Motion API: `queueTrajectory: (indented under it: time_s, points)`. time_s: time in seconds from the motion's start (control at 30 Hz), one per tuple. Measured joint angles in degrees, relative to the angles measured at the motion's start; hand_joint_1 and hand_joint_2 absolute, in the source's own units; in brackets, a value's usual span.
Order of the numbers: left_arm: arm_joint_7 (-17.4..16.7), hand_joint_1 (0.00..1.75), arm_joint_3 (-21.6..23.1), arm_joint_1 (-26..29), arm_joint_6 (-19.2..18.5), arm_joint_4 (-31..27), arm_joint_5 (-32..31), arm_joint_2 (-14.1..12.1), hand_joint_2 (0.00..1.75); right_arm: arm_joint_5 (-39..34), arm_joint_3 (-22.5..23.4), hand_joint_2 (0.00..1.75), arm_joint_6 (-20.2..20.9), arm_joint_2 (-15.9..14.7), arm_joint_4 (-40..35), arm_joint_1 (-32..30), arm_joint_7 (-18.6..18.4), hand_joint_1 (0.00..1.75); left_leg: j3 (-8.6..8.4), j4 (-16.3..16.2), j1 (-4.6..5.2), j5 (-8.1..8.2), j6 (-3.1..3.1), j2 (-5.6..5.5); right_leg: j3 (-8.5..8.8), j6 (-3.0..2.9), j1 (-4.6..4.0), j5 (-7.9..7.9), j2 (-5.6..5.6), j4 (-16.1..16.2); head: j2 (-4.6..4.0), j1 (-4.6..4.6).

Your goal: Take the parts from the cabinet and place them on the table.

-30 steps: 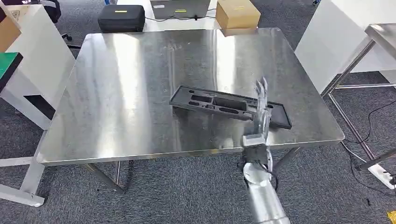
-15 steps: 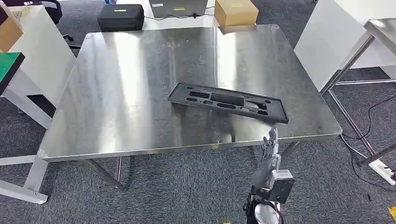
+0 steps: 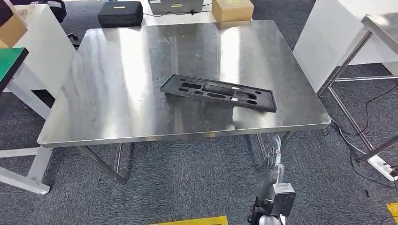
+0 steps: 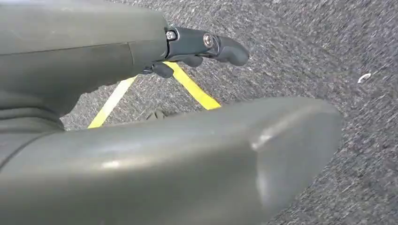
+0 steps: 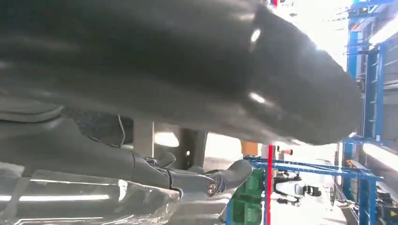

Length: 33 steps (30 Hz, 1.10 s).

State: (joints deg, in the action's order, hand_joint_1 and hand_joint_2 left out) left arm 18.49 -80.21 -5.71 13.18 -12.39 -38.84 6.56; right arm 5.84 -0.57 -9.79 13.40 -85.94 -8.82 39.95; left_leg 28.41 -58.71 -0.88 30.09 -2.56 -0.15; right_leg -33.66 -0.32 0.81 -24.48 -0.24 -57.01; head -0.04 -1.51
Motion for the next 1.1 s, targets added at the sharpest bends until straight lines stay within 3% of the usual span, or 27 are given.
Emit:
queueTrajectory:
  time_s: [0.03, 0.1, 0.17, 0.2, 0.23, 0.27, 0.33, 0.37, 0.4, 0.43, 0.47, 0.5, 0.53, 0.57, 0.63, 0.67, 0.7, 0.73, 0.8, 0.83, 0.87, 0.9, 0.97, 1.0, 1.03, 1.07, 1.1]
  points:
    - [-0.2, 0.0, 0.0, -0.1, 0.0, 0.0, 0.0, 0.1, 0.0, -0.3, 0.0, 0.0, -0.2, 0.0, 0.0, 0.0, 0.0, 0.0, -0.7, 0.8, 0.38, -0.03, 0.29, 0.22, -0.09, 0.54, -0.29, 0.49, -0.05, 0.1, 0.0, 0.11]
    - [-0.2, 0.0, 0.0, 0.0, 0.1, 0.0, -0.1, 0.1, 0.0, -0.4, 0.1, 0.0, -0.3, 0.0, 0.0, 0.0, 0.0, 0.0, -0.41, 0.9, 0.97, -0.66, -0.16, 0.19, -0.13, 1.31, 0.26, 0.99, -0.24, 0.2, 0.0, -0.15]
    - [-0.2, 0.0, 0.0, -0.1, 0.1, 0.0, -0.1, 0.0, 0.0, -0.5, 0.1, 0.0, -0.3, 0.0, 0.0, -0.1, 0.0, 0.0, 0.06, 2.5, 1.07, -2.47, -1.35, 0.25, -0.21, 2.23, -0.21, 1.86, -0.24, 0.9, 0.0, -0.08]
    - [-0.2, 0.0, 0.0, -0.2, 0.2, 0.0, -0.1, 0.1, 0.0, -0.5, 0.1, 0.0, -0.3, -0.1, 0.0, -0.1, 0.0, 0.0, 0.08, 3.2, 0.62, -3.45, -1.22, 0.73, -0.62, 2.05, -0.1, 0.64, -0.22, 0.0, 0.0, 0.07]
    - [-0.2, 0.0, 0.0, -0.3, 0.2, 0.0, -0.1, 0.2, 0.0, -0.5, 0.2, 0.0, -0.3, -0.2, 0.1, -0.1, 0.0, 0.0, 0.97, 3.4, 0.71, -4.21, -1.77, 0.62, -2.34, 1.4, -0.11, -2.74, 0.01, -3.0, 0.0, 0.13]
    - [-0.3, 0.0, 0.0, -0.3, 0.2, 0.0, -0.1, 0.2, 0.0, -0.5, 0.2, 0.0, -0.3, -0.2, 0.1, -0.1, 0.0, 0.0, 1.77, 3.4, 0.74, -4.71, -1.68, 0.62, -3.74, 1.03, -0.03, -5.66, 0.06, -6.9, 0.0, 0.18]
    - [-0.3, 0.0, 0.0, -0.3, 0.2, 0.0, -0.1, 0.3, 0.0, -0.6, 0.2, 0.0, -0.3, -0.4, 0.2, -0.3, 0.0, 0.0, 3.64, 3.3, 0.82, -6.07, -1.57, 0.63, -6.01, 1.32, 0.24, -9.43, 0.07, -15.4, 0.0, 0.18]
    - [-0.4, 0.0, 0.0, -0.2, 0.2, 0.0, -0.1, 0.3, 0.0, -0.5, 0.2, 0.0, -0.5, -0.5, 0.3, -0.4, 0.0, 0.0, 4.54, 3.3, 0.82, -6.76, -1.4, 0.67, -5.87, 2.06, 0.36, -8.99, 0.07, -17.2, 0.0, 0.2]
    - [-0.5, 0.0, 0.0, -0.3, 0.2, 0.0, -0.1, 0.4, 0.0, -0.5, 0.3, 0.0, -0.9, -0.6, 0.4, -0.3, 0.0, 0.0, 5.33, 3.2, 0.79, -7.44, -1.18, 0.71, -4.37, 2.99, 0.52, -7.3, 0.07, -16.4, 0.0, 0.2]
    - [-0.5, 0.0, 0.0, -0.3, 0.2, 0.0, -0.1, 0.4, 0.0, -0.4, 0.4, 0.0, -1.1, -0.7, 0.6, -0.3, 0.0, 0.0, 5.89, 3.1, 0.75, -7.95, -0.95, 0.71, -2.26, 3.69, 0.59, -5.47, 0.06, -13.9, 0.0, 0.2]
    - [-0.5, 0.0, 0.0, -0.3, 0.1, 0.0, -0.4, 0.5, 0.0, -0.4, 0.6, 0.0, -1.5, -0.7, 1.0, -0.2, 0.0, 0.0, 6.92, 2.8, 0.68, -8.56, -0.58, 0.67, 1.7, 4.27, 0.88, -3.63, 0.05, -8.5, 0.0, 0.2]
    - [-0.5, 0.0, 0.0, -0.3, 0.0, 0.0, -0.6, 0.5, 0.0, -0.3, 0.7, 0.0, -1.7, -0.7, 1.4, -0.1, 0.0, 0.0, 7.48, 2.2, 0.79, -8.94, -0.2, 0.58, 5.27, 4.24, 1.19, -3.73, 0.05, -3.4, 0.0, 0.2]
    - [-0.5, 0.0, 0.0, -0.3, 0.0, 0.0, -0.7, 0.5, 0.0, -0.1, 0.7, 0.0, -2.1, -0.7, 2.0, 0.4, 0.0, 0.0, 8.39, 1.5, 1.07, -9.27, 0.25, 0.52, 8.97, 3.6, 0.79, -6.16, 0.21, 2.1, 0.0, 0.29]
    - [-0.5, 0.0, 0.0, -0.3, 0.0, 0.0, -1.0, 0.5, 0.0, 0.2, 0.9, 0.0, -2.5, -0.7, 2.9, 0.5, 0.0, 0.0, 8.21, 1.6, 1.08, -9.68, 0.62, 0.6, 7.68, 2.73, 0.21, -6.0, 0.4, 1.5, 0.0, -0.24]
    - [-0.5, 0.0, 0.1, -0.3, -0.2, 0.0, -1.4, 0.5, 0.0, 1.5, 2.0, 0.0, -3.9, -0.8, 6.2, 1.7, 0.0, 0.0, 8.29, 1.7, 0.78, -10.51, 1.1, 0.58, 7.21, 1.91, 0.13, -5.7, 0.3, 1.5, 0.0, -0.22]
    - [-0.5, 0.0, 0.1, -0.2, -0.4, 0.0, -1.7, 0.5, 0.0, 1.8, 2.4, 0.0, -4.2, -0.9, 8.3, 2.3, 0.0, 0.0, 8.51, 1.7, 0.47, -11.08, 1.48, 0.58, 6.76, 1.01, 0.68, -5.04, 0.13, 1.8, 0.0, -0.24]
    - [-0.5, 0.0, 0.1, -0.1, -0.5, 0.0, -1.9, 0.4, 0.0, 1.9, 2.8, 0.0, -4.1, -1.0, 10.2, 3.1, 0.0, 0.0, 9.24, 0.8, 0.11, -9.31, 1.75, 0.43, 6.22, 0.19, 0.92, -4.36, -0.13, 1.7, 0.0, -0.28]
    - [-0.5, 0.0, 0.2, -0.1, -0.6, 0.0, -2.3, 0.5, 0.0, 2.4, 3.5, 0.0, -4.6, -1.1, 12.5, 4.0, -0.1, 0.0, 10.01, -1.4, 0.02, -5.55, 1.95, 0.46, 5.44, -0.72, 0.89, -3.59, -0.13, 1.7, 0.0, -0.28]
    - [-0.7, 0.0, 0.5, -0.1, -0.7, 0.1, -2.7, 0.6, 0.0, 3.8, 4.5, 0.0, -6.2, -1.5, 17.1, 5.6, -0.2, 0.0, 11.97, -9.4, -0.14, 1.27, 2.6, 0.26, 4.13, -0.92, 0.61, -2.24, -0.12, 1.7, 0.0, -0.32]
    - [-0.7, 0.0, 0.6, -0.1, -0.7, 0.1, -2.9, 0.5, 0.0, 4.2, 5.2, 0.0, -6.6, -1.8, 19.8, 6.4, -0.2, 0.0, 12.78, -14.0, -0.25, 3.47, 2.87, 0.2, 3.22, -0.87, 0.47, -1.43, -0.16, 1.6, 0.0, -0.35]
    - [-0.7, 0.0, 0.6, -0.1, -0.7, 0.1, -3.0, 0.5, 0.0, 4.4, 5.6, 0.0, -7.1, -2.0, 21.5, 6.8, -0.2, 0.0, 12.67, -16.3, -0.31, 3.33, 2.91, 0.21, 2.33, -0.68, 0.42, -0.77, -0.17, 1.5, 0.0, -0.35]
    - [-0.8, 0.0, 0.8, -0.1, -0.7, 0.1, -3.4, 0.5, 0.0, 4.7, 6.2, 0.0, -8.2, -2.4, 23.7, 7.5, -2.4, 0.0, 11.56, -16.3, -0.31, 1.81, 2.83, 0.21, 1.5, -0.54, 0.41, -0.2, -0.16, 1.3, 0.0, -0.33]
    - [-1.2, 0.0, 1.2, 0.0, -1.2, 0.1, -4.2, 0.5, 0.0, 3.3, 8.6, 0.0, -9.1, -4.6, 36.1, 11.7, -8.6, 0.0, 5.52, -9.7, -0.29, -2.44, 2.31, 0.18, 0.28, -0.04, 0.37, 0.71, -0.06, 1.1, 0.0, -0.37]
    - [-1.1, 0.0, 1.4, -0.2, -1.5, 0.1, -4.3, 0.5, 0.0, 1.7, 10.2, 0.0, -7.6, -5.6, 42.6, 12.5, -10.1, 0.0, 1.43, -4.0, -0.22, -2.99, 1.77, 0.01, -0.05, 0.21, 0.35, 1.04, -0.18, 1.0, 0.0, -0.37]
    - [-1.0, 0.0, 1.7, -0.5, -1.7, 0.1, -4.3, 0.3, 0.0, 0.6, 11.5, 0.0, -6.6, -6.2, 45.7, 12.3, -10.6, 0.0, -1.25, 0.7, -0.05, -0.42, 1.35, -0.17, -0.17, 0.66, 0.31, 1.38, -0.53, 0.9, 0.0, -0.37]
    - [-0.8, 0.0, 1.9, -0.4, -1.8, 0.1, -4.3, 0.2, 0.0, -0.3, 13.2, 0.0, -5.4, -7.0, 49.6, 12.5, -11.8, 0.0, -1.92, 1.8, 0.25, -0.4, 1.29, -0.31, -0.3, 1.08, 0.14, 1.84, -0.87, 1.0, 0.0, 0.06]
    - [-0.6, 0.0, 1.9, 0.0, -1.8, 0.1, -4.3, 0.2, 0.0, -0.2, 14.2, 0.0, -5.5, -7.3, 52.7, 12.9, -13.4, 0.0, -1.48, 1.8, 0.52, -0.68, 0.77, -0.38, -0.2, 1.49, 0.2, 2.23, -0.89, 1.2, 0.0, 0.09]
